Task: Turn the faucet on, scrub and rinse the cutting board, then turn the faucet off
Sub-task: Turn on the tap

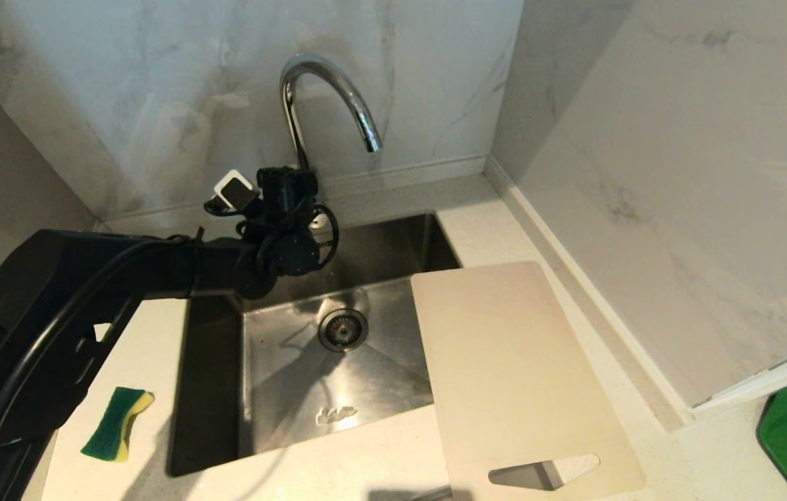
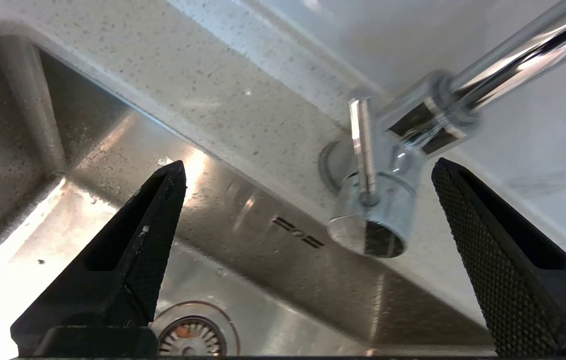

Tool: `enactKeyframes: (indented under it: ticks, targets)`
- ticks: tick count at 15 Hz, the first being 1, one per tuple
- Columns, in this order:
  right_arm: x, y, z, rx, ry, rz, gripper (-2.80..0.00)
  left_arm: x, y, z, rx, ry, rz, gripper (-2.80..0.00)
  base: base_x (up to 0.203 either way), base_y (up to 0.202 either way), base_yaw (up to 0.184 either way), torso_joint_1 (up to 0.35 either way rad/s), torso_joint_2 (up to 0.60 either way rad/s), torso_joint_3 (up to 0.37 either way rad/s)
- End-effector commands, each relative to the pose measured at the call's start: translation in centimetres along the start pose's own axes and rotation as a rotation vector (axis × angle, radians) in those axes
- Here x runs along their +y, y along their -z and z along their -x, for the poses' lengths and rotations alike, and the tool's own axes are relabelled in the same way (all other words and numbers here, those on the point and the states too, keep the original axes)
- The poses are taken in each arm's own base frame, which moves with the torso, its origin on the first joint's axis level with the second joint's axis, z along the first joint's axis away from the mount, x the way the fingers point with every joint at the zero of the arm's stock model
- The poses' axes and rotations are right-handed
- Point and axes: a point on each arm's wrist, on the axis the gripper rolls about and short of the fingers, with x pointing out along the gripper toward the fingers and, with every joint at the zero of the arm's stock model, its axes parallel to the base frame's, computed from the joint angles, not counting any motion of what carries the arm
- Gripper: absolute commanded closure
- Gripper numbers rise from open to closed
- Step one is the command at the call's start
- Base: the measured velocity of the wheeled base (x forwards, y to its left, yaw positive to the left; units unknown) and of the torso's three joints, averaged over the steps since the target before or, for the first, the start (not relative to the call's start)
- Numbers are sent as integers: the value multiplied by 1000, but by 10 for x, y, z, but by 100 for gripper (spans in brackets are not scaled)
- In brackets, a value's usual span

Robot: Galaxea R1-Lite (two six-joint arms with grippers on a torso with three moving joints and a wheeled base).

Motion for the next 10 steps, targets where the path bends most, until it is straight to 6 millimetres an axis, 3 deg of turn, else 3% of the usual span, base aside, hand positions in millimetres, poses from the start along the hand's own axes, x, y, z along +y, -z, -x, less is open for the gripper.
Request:
enactKeyframes:
  ticks: [1, 5, 10]
  targets:
    - [0, 0, 0, 1, 0, 0, 0, 5, 5, -5, -1, -13, -8, -280, 0, 0, 0, 0, 0, 0]
    - [0, 0, 0, 0, 0, 0, 0, 19, 5, -24, 7, -26, -23, -280, 0, 0, 0, 0, 0, 0]
    - [0, 0, 0, 0, 0, 0, 0, 24, 3, -30, 4, -31, -23, -280, 0, 0, 0, 0, 0, 0]
